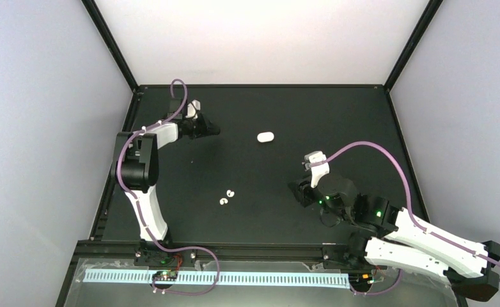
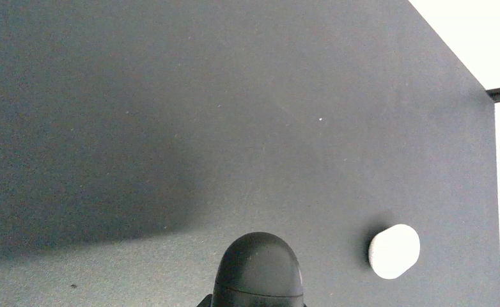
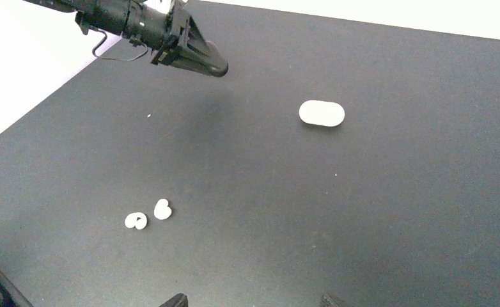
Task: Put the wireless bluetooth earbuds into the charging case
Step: Place the charging case at the center of the board.
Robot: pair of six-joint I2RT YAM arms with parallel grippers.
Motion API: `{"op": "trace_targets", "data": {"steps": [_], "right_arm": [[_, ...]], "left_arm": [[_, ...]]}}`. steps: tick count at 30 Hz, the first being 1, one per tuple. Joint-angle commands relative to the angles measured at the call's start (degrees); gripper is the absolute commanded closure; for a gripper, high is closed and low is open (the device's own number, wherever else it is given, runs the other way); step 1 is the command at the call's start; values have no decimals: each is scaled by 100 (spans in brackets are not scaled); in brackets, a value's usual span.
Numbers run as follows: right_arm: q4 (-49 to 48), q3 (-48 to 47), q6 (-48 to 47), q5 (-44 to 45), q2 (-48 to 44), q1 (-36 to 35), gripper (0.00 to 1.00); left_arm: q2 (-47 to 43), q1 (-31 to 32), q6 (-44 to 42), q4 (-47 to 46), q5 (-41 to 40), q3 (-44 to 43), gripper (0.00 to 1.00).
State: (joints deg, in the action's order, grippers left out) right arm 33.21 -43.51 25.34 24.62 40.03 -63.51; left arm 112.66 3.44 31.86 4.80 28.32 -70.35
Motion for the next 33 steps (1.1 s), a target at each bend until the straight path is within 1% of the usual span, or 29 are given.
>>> {"op": "trace_targets", "data": {"steps": [1,4,6,8,11,21,24,28,30,31,33], "right_arm": [[93,-278,-125,194,37,14,46],[87,-306,-145,184,31,16,46],[112,-340,-165,183,33,14,46],[153,-378,-166,208,31,16,46],[190,-420,-154,205,10,14,46],[434,-638,-153,223,0,16,46],[445,-681,-154,203,12,14,45],[392,-736,-181,181,90,14,45],[304,-767,-216,162,149,18,44],[267,-799,-214,167,195,14,44],[208,-852,-198,267,304,14,44]], "left_arm": [[209,-28,-185,504,-38,-262,96],[279,-28,-225,615,-132,-249,92],[307,-28,-278,702,-211,-245,91],[298,-28,-333,804,-331,-239,88],[250,-28,-403,885,-463,-191,79],[37,-57,-512,1064,-541,-3,43],[-227,-72,-561,1244,-672,59,31],[-885,-136,-613,1410,-919,378,17],[-1233,-159,-604,1462,-999,586,6],[-1444,-160,-590,1467,-1060,713,2],[-1881,-98,-587,1387,-1274,975,1]]}}
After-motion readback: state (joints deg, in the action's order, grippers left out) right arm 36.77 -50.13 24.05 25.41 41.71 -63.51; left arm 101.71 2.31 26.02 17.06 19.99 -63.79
